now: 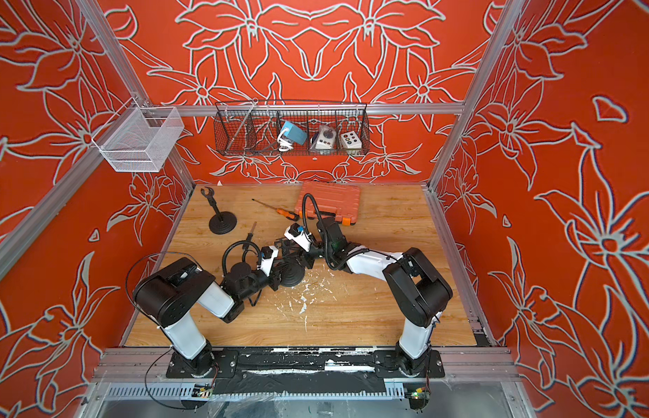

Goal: Assemble a microphone stand
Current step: Screw the microphone stand pole into the microphone stand base.

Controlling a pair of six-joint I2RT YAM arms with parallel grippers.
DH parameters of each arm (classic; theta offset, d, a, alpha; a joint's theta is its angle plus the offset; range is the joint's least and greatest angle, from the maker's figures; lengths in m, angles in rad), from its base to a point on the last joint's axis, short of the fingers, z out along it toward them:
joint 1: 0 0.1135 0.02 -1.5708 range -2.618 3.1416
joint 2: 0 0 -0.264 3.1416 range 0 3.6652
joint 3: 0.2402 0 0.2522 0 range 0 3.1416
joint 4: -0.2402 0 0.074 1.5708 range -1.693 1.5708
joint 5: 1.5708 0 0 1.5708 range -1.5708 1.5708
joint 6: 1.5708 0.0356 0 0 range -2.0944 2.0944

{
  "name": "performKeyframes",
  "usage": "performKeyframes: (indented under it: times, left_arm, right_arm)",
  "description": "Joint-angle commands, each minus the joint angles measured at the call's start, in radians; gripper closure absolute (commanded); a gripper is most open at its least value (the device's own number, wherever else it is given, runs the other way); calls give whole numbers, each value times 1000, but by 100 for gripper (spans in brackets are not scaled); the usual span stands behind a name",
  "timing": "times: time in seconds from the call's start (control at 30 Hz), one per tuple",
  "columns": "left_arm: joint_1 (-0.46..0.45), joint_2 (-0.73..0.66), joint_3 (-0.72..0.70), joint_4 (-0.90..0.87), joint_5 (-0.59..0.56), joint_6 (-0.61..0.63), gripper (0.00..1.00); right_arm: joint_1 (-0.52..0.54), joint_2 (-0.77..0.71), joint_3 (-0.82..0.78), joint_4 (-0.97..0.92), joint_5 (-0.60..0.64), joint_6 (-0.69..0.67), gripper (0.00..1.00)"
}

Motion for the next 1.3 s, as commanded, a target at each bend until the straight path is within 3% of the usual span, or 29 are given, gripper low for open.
performKeyframes:
  times: [0.0, 0.07, 0.1, 0.17, 0.23, 0.47, 0.67, 0.77, 0.83, 0.87, 1.0, 1.17, 1.27]
  left_arm:
    - [-8, -2, -9, 12, 1, -4, 69]
    - [-8, -3, -12, 12, -1, -4, 69]
    - [-8, -5, -11, 12, -2, -4, 68]
    - [-8, -7, -12, 12, -4, -4, 68]
    - [-8, -7, -11, 12, -7, -4, 68]
    - [-10, 4, -9, 12, -12, -9, 68]
    - [-9, -11, -8, -6, -17, -2, 67]
    - [-9, -16, -4, -21, -18, 0, 67]
    - [-9, -15, -1, -16, -20, -4, 67]
    - [-8, -15, 0, -12, -21, -8, 67]
    - [-8, -28, 5, -13, -36, -15, 66]
    - [-8, -47, 19, -20, -38, -26, 66]
    - [-8, -47, 34, -33, -35, -32, 66]
  right_arm:
    - [43, -52, -43, 86, 124, 28, 63]
    - [65, -65, -80, 142, 195, 42, 68]
    - [72, -72, -96, 169, 224, 55, 66]
    - [76, -80, -115, 199, 262, 83, 51]
    - [77, -92, -124, 210, 297, 98, 46]
    - [80, -121, -136, 242, 343, 141, 46]
    - [104, -105, -136, 287, 353, 152, 59]
    - [120, -107, -139, 290, 394, 154, 79]
    - [137, -112, -156, 309, 446, 166, 97]
    - [149, -114, -169, 330, 478, 172, 100]
    - [208, -119, -216, 380, 634, 191, 100]
    - [294, -117, -212, 299, 895, 200, 100]
    - [320, -105, -218, 296, 948, 226, 100]
